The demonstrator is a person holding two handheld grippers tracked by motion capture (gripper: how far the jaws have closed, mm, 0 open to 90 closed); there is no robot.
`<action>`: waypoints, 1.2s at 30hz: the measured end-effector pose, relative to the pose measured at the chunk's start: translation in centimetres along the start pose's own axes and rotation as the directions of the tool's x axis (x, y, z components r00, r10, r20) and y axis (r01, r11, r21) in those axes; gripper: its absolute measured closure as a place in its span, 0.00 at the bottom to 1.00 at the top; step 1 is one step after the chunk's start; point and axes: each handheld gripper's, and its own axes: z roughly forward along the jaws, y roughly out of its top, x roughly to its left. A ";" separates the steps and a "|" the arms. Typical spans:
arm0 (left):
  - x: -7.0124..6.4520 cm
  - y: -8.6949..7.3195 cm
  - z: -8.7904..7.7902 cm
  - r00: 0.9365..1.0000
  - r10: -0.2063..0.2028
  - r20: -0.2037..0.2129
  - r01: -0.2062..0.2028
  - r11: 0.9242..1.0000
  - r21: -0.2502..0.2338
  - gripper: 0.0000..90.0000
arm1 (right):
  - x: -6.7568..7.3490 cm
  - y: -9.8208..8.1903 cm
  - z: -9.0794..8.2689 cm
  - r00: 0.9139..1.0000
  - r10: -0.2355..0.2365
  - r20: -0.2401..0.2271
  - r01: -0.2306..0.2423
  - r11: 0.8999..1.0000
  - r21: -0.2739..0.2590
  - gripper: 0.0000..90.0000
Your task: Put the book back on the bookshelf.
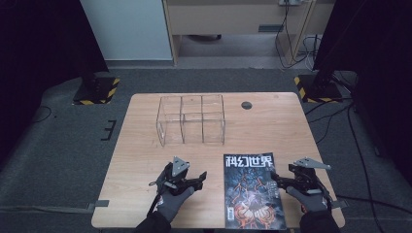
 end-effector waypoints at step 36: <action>-5.1 -1.6 4.0 0.992 0.063 0.111 -0.076 0.991 0.113 0.26 | 0.6 -1.1 1.7 0.999 0.016 -0.046 -0.014 0.999 0.048 0.22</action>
